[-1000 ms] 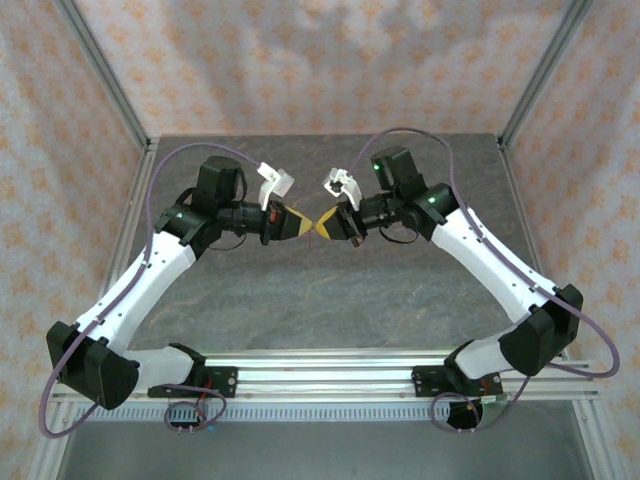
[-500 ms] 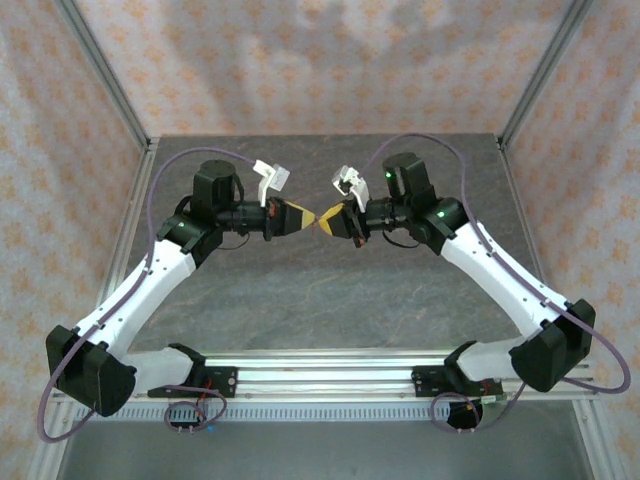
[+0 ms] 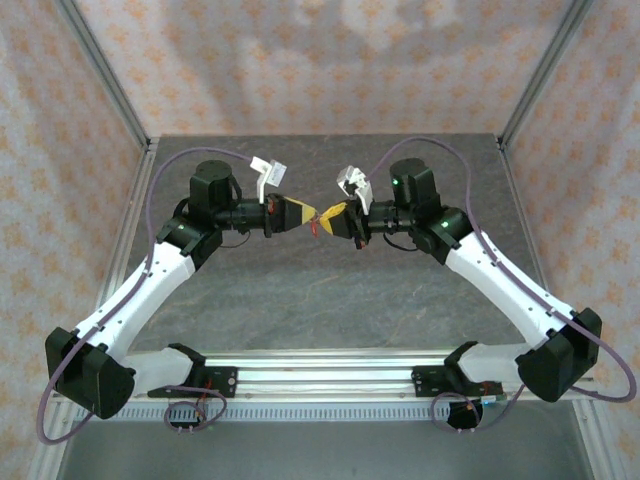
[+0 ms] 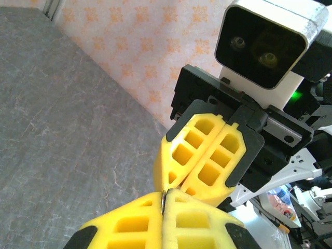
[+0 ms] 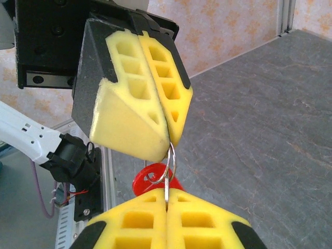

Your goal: Remove the keys from the keyring

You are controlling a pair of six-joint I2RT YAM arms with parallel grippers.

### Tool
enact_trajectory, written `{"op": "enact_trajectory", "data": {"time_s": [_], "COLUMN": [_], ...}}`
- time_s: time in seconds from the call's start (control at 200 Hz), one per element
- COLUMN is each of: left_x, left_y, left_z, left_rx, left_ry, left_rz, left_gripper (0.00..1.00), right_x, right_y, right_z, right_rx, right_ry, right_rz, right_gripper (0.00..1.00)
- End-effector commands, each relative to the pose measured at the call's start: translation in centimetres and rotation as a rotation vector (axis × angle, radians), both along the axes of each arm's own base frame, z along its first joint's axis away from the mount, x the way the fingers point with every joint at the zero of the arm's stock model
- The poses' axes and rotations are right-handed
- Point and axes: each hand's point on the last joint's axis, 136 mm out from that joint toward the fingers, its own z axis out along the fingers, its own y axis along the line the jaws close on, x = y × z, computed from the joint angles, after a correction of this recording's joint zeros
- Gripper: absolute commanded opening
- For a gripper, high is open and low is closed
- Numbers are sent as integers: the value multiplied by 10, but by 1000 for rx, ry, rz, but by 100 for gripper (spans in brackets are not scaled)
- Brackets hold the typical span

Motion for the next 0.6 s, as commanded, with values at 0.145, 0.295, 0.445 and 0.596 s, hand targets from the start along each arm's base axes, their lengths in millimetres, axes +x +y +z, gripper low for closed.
{"op": "enact_trajectory", "data": {"time_s": [0.145, 0.295, 0.445, 0.596], "left_x": [21, 22, 19, 15], "left_y": [13, 14, 15, 17], "left_z": [11, 10, 11, 13], "left_rx": [-20, -21, -23, -29], "left_ry": [-57, -54, -59, -67], "left_rz": [115, 130, 121, 117], "left_gripper": [0, 0, 0, 22], "right_x": [-14, -15, -7, 0], "right_y": [2, 4, 2, -1], "right_z": [5, 7, 10, 11], "right_rx": [6, 11, 0, -11], "right_ry": [-50, -81, -89, -71], "right_rz": [10, -11, -67, -98], "right_gripper": [0, 0, 0, 0]}}
